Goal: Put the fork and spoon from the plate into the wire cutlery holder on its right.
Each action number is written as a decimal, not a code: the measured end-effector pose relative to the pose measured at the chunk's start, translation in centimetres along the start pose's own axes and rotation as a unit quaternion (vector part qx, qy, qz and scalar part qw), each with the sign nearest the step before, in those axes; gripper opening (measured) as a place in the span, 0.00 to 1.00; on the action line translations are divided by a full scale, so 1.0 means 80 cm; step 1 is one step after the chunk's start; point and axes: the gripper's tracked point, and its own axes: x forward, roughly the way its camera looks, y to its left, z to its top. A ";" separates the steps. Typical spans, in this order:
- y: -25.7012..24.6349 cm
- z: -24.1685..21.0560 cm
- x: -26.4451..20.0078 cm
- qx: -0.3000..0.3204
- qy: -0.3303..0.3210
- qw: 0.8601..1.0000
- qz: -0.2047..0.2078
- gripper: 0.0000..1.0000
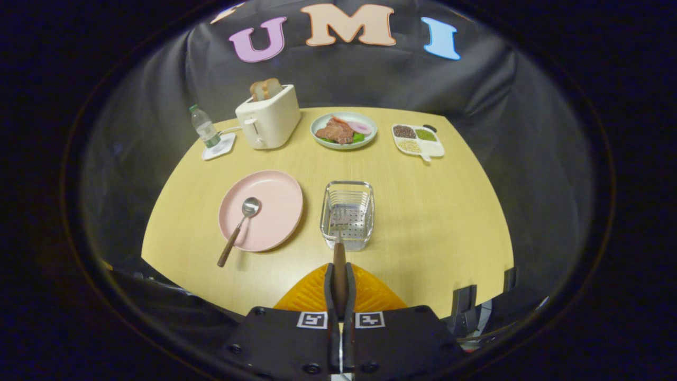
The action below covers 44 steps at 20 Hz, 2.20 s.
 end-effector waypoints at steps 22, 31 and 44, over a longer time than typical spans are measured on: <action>-0.026 0.029 0.066 0.051 0.057 0.997 -0.017 0.45; -0.031 0.067 0.027 0.088 -0.062 0.993 -0.038 0.98; 0.088 0.117 -0.046 0.104 -0.283 0.953 -0.026 0.97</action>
